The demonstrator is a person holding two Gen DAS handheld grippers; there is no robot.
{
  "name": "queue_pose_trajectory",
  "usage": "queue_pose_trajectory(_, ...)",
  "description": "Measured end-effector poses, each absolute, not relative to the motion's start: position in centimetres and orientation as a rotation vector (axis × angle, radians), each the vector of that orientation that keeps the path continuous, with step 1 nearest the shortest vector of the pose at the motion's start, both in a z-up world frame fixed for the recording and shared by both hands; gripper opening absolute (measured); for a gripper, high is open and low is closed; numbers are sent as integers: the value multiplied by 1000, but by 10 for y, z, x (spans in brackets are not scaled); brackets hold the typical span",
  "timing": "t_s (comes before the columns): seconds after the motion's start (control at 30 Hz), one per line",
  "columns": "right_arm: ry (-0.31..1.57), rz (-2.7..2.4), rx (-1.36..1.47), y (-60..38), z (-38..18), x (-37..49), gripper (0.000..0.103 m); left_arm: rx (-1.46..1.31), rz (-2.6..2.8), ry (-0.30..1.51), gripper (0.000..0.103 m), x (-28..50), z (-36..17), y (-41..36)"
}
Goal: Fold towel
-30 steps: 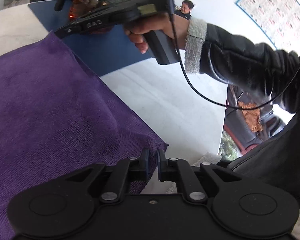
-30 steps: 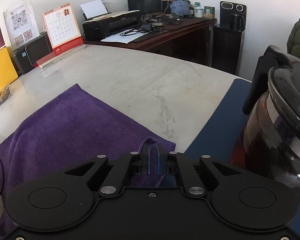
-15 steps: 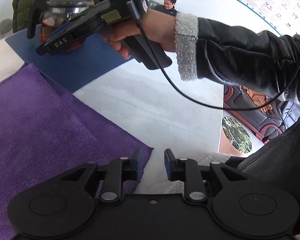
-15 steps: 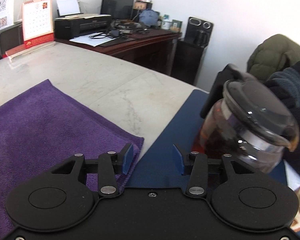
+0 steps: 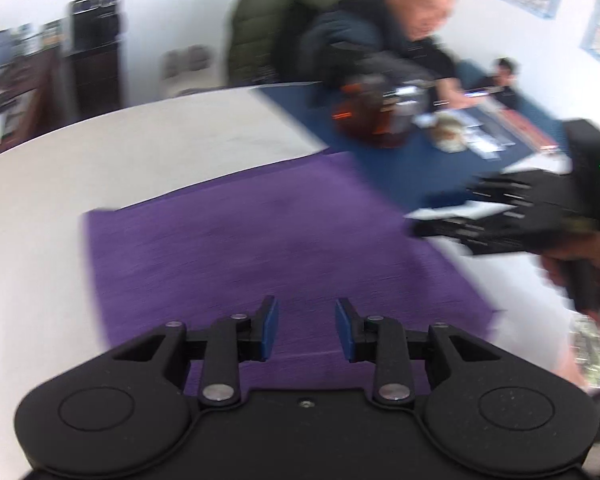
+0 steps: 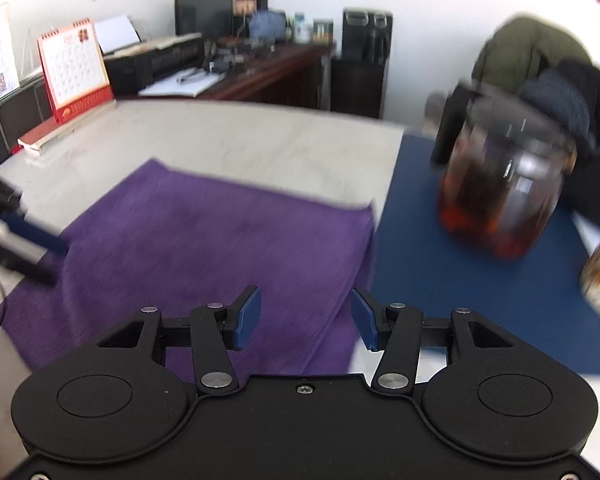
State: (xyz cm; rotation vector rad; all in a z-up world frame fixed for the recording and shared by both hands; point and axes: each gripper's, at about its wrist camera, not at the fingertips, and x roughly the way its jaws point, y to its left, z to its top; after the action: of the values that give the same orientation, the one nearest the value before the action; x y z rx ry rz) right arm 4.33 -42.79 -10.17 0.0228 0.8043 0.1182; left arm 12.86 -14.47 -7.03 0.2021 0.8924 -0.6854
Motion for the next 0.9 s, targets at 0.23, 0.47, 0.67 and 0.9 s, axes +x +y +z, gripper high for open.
queue_pose_trajectory(0.23,910,169,23,-381,-112,44,49,290,-647,897,29,147,-106,-142)
queue_pose_trajectory(0.47,951,121,-32,-358,-121,51,51,306,-696,847,29,140,-111,-125)
queue_pose_trajectory(0.67,980,92,-38,-353,-120,56,53,305,-725,829,30,135,-115,-120)
queue_pose_trajectory(0.9,997,83,-31,-340,-121,62,53,300,-734,822,30,131,-117,-105)
